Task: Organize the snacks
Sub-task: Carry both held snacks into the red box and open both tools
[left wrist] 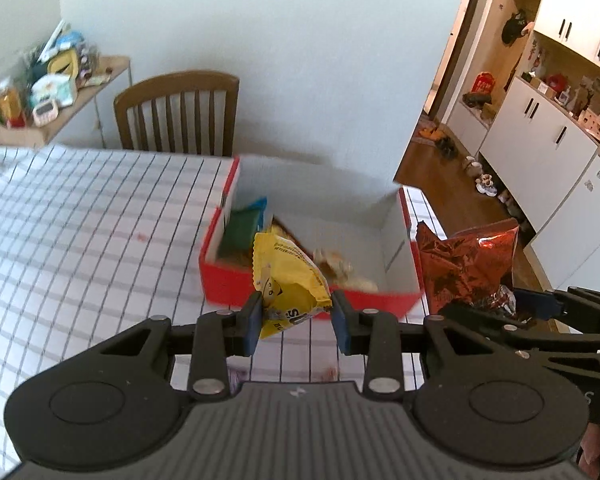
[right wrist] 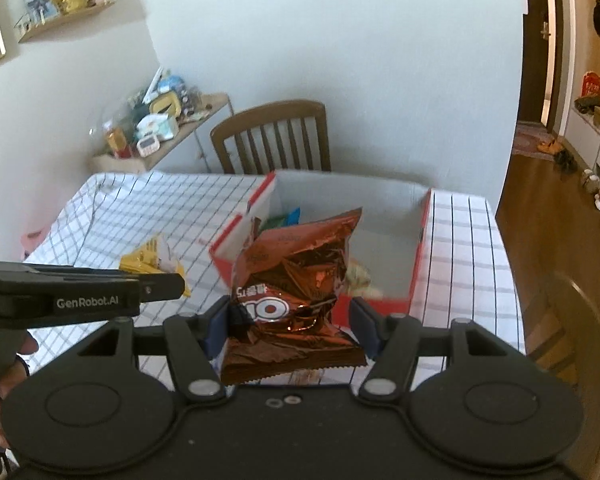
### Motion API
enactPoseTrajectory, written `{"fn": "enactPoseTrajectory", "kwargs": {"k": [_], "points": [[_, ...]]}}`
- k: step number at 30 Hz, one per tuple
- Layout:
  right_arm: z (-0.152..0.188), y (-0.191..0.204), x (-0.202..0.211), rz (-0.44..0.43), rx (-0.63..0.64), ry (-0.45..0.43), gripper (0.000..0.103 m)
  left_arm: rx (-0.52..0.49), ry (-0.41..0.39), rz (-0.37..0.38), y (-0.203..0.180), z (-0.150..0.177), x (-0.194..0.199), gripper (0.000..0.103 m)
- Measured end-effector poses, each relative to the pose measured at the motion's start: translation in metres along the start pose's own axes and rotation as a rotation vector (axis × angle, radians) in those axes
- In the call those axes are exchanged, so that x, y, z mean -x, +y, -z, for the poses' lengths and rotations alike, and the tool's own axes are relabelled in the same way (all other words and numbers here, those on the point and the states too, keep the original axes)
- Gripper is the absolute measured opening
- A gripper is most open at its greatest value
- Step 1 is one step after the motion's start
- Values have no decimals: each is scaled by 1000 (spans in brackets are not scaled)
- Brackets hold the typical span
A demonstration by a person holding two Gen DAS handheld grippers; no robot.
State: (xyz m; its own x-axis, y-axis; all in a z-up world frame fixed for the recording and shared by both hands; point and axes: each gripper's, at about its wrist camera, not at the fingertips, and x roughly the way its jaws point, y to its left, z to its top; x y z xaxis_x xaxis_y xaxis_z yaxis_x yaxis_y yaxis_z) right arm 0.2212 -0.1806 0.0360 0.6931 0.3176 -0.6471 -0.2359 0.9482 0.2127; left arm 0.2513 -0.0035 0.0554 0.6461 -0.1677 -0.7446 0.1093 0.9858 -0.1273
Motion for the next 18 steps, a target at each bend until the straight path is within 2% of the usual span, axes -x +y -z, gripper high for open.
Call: {"fn": "enactPoseTrajectory", "kwargs": {"k": [9,18], "points": [[-36,-10,-48,42,-35,11,61,-63,36,5,6,-49,-51,35],[-48,-35,-113,129,-78,90,61,-138,106,1,6,-80,-120,35]]}}
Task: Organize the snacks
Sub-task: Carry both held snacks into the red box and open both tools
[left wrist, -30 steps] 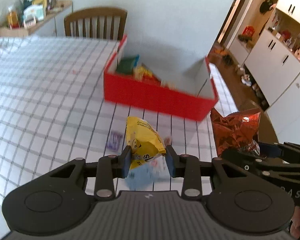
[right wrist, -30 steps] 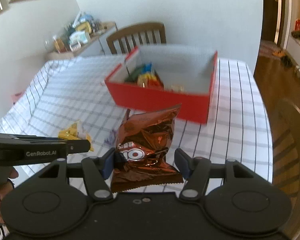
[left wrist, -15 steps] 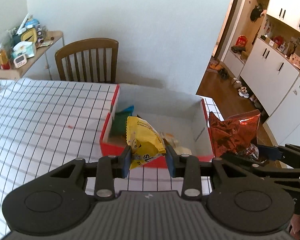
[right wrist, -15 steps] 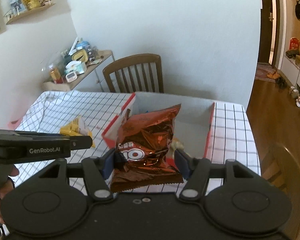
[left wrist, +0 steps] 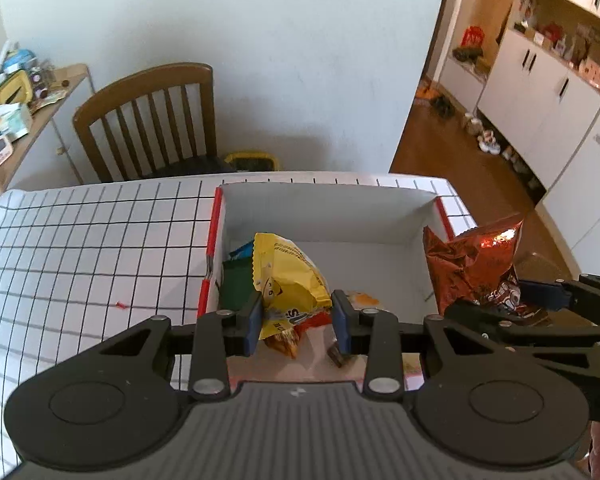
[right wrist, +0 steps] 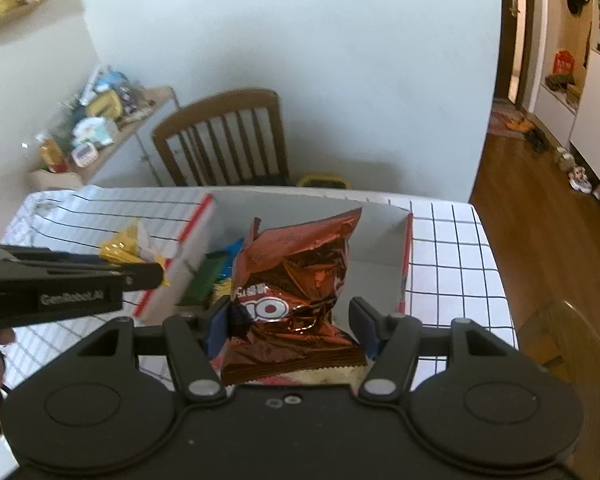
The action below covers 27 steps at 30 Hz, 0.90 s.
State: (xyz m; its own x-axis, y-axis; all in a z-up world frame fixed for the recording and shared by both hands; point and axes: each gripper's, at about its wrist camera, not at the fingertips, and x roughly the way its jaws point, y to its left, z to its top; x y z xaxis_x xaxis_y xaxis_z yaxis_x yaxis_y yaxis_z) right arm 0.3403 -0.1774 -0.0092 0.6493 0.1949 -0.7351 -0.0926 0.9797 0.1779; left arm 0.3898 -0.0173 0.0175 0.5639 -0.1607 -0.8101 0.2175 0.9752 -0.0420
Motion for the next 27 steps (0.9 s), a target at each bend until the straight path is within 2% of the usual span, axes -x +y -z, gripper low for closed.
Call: {"fn": "enactPoseTrajectory", "kwargs": {"k": [8,15,27], "points": [[-3,-5,-56,36,-25,96,62,-60,81,3,4,-16,-61,35],[2,-7,-94,52,-31,173,62,-81,152,-6,7,-12,-106,35],[8,-8,-124,62,-22,230,62,-94,204,16,5,-2,-138,35]]}}
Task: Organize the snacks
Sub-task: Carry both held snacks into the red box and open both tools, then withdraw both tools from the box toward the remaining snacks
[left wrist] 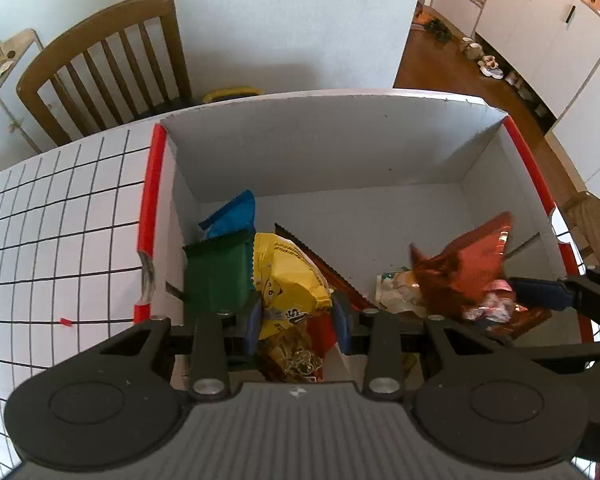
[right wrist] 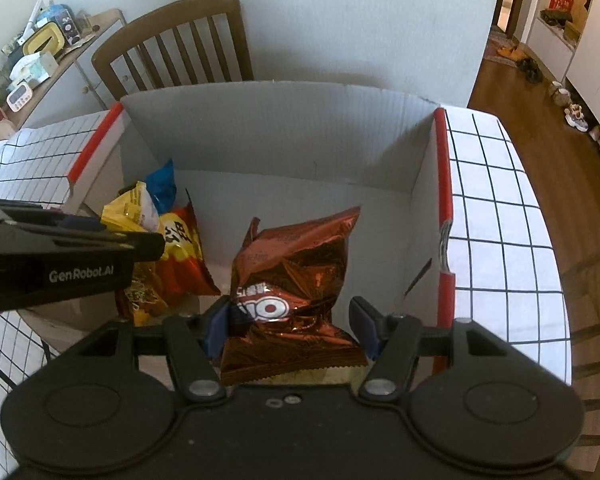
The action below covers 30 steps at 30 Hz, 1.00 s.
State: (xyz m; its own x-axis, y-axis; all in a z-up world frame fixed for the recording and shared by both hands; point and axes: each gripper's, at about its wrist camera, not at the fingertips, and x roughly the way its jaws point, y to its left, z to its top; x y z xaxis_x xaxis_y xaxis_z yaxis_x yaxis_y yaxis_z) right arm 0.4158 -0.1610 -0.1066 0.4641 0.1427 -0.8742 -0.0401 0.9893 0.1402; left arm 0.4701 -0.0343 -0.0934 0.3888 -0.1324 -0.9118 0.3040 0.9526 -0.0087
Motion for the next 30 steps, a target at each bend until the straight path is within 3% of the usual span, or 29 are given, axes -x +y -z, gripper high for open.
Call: {"fn": "enactPoseTrajectory", "kwargs": {"k": [10,16,20,30], "points": [[-1,1,8,-5,-5,-17,64,1,-15,4,-2,2,7,37],[2,2,25,-2,-5,-48,71,16,-38,5,-2,6,23,43],[4,2,39,-8,-10,-73,76,28,-63,4,-1,9,38,58],[18,2,87,-21,15,-154,83,44,-131,-8,-9,25,83,64]]}}
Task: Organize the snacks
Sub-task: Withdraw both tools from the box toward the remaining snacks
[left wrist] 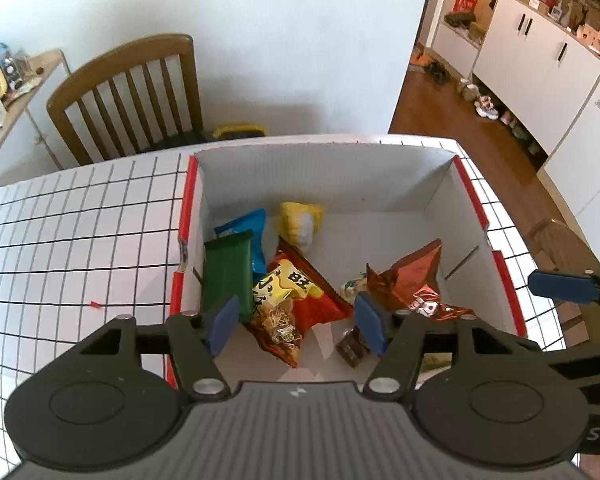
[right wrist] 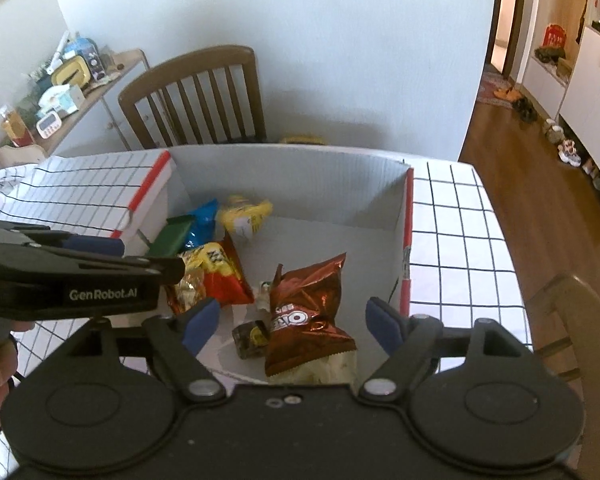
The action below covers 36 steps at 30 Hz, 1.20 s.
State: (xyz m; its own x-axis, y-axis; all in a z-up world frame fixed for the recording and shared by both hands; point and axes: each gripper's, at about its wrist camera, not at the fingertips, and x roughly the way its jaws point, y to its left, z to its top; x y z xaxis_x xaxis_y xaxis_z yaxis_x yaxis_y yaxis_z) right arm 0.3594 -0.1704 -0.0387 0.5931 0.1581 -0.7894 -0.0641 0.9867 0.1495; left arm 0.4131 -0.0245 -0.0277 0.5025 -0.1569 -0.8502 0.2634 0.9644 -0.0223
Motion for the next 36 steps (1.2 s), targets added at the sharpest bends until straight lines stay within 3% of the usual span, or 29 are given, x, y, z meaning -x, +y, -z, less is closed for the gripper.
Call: {"fn": "enactPoseTrajectory", "kwargs": {"k": [23,26,36], "points": [[60,-6,104,-126,32,-139,98,-2,-118,-14,-40,77,108,65],[73,-4,117,-151,54,-151,101,-2,-129,-16,-42,94,120,75],[114,5,130,-207,81,-129,102,46,-95,-14,-29,150,134,82]]}}
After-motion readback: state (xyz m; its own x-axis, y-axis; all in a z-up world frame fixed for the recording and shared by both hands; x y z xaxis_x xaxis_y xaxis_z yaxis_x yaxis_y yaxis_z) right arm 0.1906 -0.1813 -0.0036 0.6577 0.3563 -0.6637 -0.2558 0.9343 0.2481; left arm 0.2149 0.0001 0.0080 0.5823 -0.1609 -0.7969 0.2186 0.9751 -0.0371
